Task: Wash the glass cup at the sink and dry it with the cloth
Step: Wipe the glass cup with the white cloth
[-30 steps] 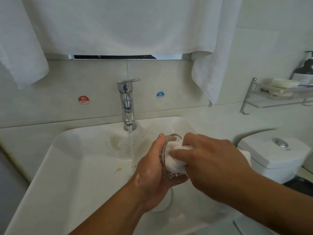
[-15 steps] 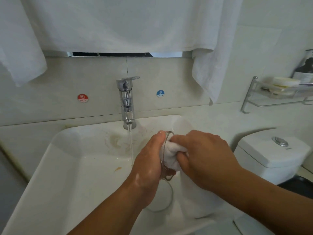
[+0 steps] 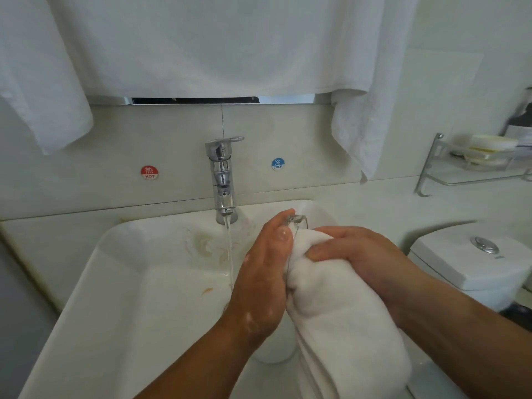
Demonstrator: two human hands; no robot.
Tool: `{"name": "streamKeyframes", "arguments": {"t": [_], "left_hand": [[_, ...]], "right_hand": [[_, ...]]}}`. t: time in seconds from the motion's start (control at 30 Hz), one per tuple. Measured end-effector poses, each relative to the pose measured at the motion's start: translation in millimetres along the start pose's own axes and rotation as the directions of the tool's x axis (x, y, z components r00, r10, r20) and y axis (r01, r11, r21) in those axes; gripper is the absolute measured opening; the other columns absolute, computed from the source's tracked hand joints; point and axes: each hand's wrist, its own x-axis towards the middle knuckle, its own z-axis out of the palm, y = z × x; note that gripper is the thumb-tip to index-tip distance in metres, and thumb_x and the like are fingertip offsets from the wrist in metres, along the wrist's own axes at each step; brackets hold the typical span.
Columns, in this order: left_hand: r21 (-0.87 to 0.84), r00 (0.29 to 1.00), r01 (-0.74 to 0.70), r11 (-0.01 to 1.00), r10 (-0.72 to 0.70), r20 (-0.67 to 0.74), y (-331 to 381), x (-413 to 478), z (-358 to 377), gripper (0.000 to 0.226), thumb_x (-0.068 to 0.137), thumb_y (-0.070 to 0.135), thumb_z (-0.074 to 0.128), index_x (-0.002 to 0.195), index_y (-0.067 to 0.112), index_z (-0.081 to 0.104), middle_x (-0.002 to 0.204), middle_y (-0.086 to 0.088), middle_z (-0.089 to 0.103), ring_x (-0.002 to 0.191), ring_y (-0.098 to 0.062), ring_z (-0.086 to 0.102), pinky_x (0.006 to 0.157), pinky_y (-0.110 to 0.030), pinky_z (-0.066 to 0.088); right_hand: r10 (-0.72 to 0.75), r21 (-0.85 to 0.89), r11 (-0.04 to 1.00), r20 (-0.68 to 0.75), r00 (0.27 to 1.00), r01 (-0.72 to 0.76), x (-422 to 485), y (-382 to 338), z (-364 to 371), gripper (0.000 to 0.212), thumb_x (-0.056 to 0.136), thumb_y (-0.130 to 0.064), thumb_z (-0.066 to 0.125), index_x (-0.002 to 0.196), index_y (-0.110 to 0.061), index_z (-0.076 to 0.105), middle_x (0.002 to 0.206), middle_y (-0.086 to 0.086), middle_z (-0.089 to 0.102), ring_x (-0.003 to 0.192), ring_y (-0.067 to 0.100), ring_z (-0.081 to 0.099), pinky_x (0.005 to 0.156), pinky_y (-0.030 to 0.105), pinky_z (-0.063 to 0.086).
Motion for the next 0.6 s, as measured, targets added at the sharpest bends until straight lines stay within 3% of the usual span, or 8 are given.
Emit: {"name": "streamKeyframes", "arguments": {"t": [0.07,0.13,0.23,0.33,0.4,0.47,0.53,0.6], "left_hand": [[0.028,1.0,-0.012,1.0,0.012,0.006,-4,0,0,0.053,0.079,0.073,0.043,0.125,0.054,0.063,0.136,0.016,0.067,0.133,-0.01,0.058,0.118,-0.045,0.04],[0.029,1.0,-0.027,0.999,0.026,0.011,-3,1,0,0.052,0.08,0.072,0.043,0.125,0.056,0.063,0.137,0.016,0.066,0.134,-0.011,0.057,0.119,-0.046,0.04],[-0.013,1.0,-0.026,1.0,0.026,-0.017,-2,4,-3,0.051,0.082,0.068,0.047,0.125,0.048,0.066,0.135,0.008,0.069,0.131,-0.017,0.061,0.116,-0.051,0.042],[-0.011,0.999,-0.003,1.0,0.003,-0.042,-1,5,-5,0.051,0.085,0.066,0.046,0.125,0.044,0.068,0.128,0.008,0.073,0.124,-0.015,0.066,0.113,-0.049,0.047],[-0.046,0.997,0.056,0.997,-0.058,-0.054,-3,5,-5,0.056,0.082,0.068,0.048,0.124,0.039,0.071,0.127,0.004,0.074,0.124,-0.019,0.066,0.114,-0.05,0.045],[-0.096,0.988,0.135,0.986,-0.141,-0.056,-2,4,-4,0.062,0.08,0.069,0.052,0.123,0.031,0.074,0.126,-0.001,0.075,0.124,-0.024,0.067,0.114,-0.052,0.044],[-0.095,0.974,0.212,0.973,-0.218,-0.064,0,4,-1,0.062,0.079,0.071,0.052,0.121,0.032,0.075,0.125,0.0,0.076,0.122,-0.024,0.068,0.112,-0.053,0.047],[-0.06,0.955,0.289,0.955,-0.292,-0.058,1,4,4,0.055,0.085,0.07,0.047,0.115,0.034,0.076,0.117,-0.001,0.078,0.115,-0.026,0.071,0.105,-0.056,0.053]], "right_hand": [[0.039,0.039,0.998,0.132,0.99,-0.044,-1,10,1,0.034,0.097,0.002,0.053,0.129,0.001,0.063,0.062,-0.001,0.076,0.058,0.008,0.074,0.055,0.016,0.055],[0.004,-0.005,1.0,0.121,0.993,-0.004,1,17,-3,0.037,0.1,0.001,0.049,0.136,0.002,0.056,0.049,-0.007,0.069,0.044,0.002,0.067,0.041,0.013,0.048],[-0.128,-0.013,0.992,-0.043,0.991,0.127,-8,4,4,0.017,0.09,-0.011,0.069,0.101,-0.019,0.08,0.081,0.0,0.08,0.074,0.015,0.077,0.06,0.022,0.059],[-0.35,-0.365,0.866,0.044,0.936,0.341,-15,12,7,0.015,0.083,-0.029,0.078,0.097,-0.032,0.08,0.09,-0.01,0.079,0.083,0.008,0.074,0.072,0.019,0.057],[-0.441,-0.615,0.684,0.081,0.894,0.393,-9,14,4,0.024,0.081,-0.043,0.076,0.104,-0.038,0.078,0.091,-0.022,0.075,0.085,0.0,0.069,0.076,0.012,0.051],[-0.568,-0.799,0.4,0.168,0.806,0.448,-6,19,0,0.025,0.081,-0.053,0.067,0.1,-0.039,0.074,0.082,-0.024,0.066,0.077,-0.002,0.061,0.069,0.012,0.042],[-0.626,-0.897,0.055,0.31,0.715,0.438,-9,25,0,0.019,0.081,-0.052,0.065,0.093,-0.04,0.073,0.078,-0.018,0.06,0.068,0.004,0.058,0.062,0.017,0.036],[-0.631,-0.914,-0.15,0.382,0.675,0.378,-7,28,0,0.016,0.074,-0.045,0.08,0.088,-0.037,0.075,0.078,-0.01,0.065,0.063,0.012,0.062,0.06,0.02,0.031]]}}
